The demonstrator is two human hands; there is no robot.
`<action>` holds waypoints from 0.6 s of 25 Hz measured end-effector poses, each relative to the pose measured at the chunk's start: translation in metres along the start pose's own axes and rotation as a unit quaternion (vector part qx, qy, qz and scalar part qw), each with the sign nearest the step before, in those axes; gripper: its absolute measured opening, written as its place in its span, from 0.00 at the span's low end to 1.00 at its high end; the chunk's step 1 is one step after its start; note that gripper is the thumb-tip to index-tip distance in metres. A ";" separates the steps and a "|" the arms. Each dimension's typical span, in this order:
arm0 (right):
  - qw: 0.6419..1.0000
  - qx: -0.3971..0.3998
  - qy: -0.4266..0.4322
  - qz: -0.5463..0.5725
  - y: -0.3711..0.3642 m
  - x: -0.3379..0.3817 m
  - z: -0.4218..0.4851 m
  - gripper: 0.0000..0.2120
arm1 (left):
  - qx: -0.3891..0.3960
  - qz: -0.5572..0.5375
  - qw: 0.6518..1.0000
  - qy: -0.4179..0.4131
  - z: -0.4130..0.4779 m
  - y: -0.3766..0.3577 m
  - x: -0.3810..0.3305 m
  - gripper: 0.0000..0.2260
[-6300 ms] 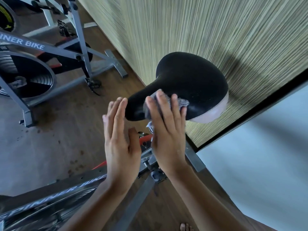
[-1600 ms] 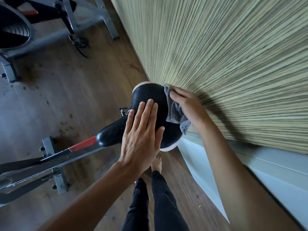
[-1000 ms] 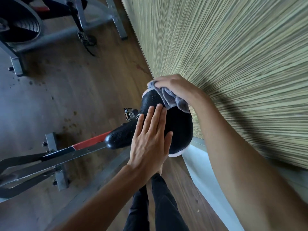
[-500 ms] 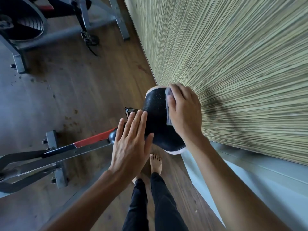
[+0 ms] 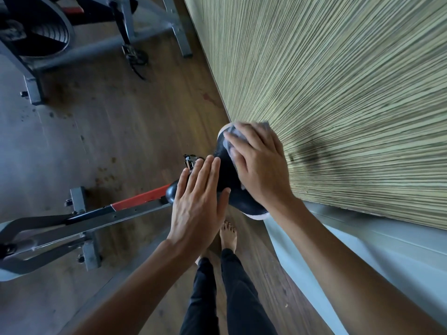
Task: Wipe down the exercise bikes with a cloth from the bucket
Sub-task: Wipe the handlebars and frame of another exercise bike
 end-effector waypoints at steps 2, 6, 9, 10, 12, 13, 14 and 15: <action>0.999 0.006 -0.043 0.005 0.007 -0.021 -0.011 0.18 | 0.003 -0.004 1.000 0.002 0.001 0.000 0.000 0.25; 0.993 0.010 -0.116 0.017 0.002 -0.004 0.025 0.18 | 0.016 -0.019 1.000 0.004 0.000 0.001 0.001 0.26; 0.997 0.023 -0.036 0.062 0.004 0.020 -0.012 0.19 | 0.005 -0.095 0.995 0.041 0.000 0.007 -0.007 0.25; 0.988 0.019 -0.055 0.140 0.013 0.017 -0.023 0.20 | -0.009 -0.122 0.991 0.053 0.002 0.009 -0.014 0.24; 0.939 -0.028 -0.146 0.309 0.031 0.001 -0.030 0.20 | -0.034 -0.147 0.987 0.050 0.009 0.011 -0.038 0.22; 0.912 -0.059 -0.201 0.353 0.039 -0.008 -0.032 0.20 | -0.038 -0.146 0.988 0.036 0.013 0.009 -0.054 0.22; 0.890 -0.089 -0.249 0.372 0.044 -0.018 -0.038 0.19 | -0.033 -0.136 0.990 0.020 0.016 0.005 -0.070 0.22; 0.872 -0.108 -0.285 0.384 0.045 -0.027 -0.046 0.18 | -0.024 -0.117 0.993 0.005 0.021 -0.002 -0.085 0.23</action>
Point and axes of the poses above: each hand's wrist, its own z-axis towards the middle knuckle, its own y-axis out of the back of the hand, x = y × z, the point moved 3 cm from there along z, towards the middle knuckle, and after that the axes turned 7 degrees about y, right-handed, at the moved point
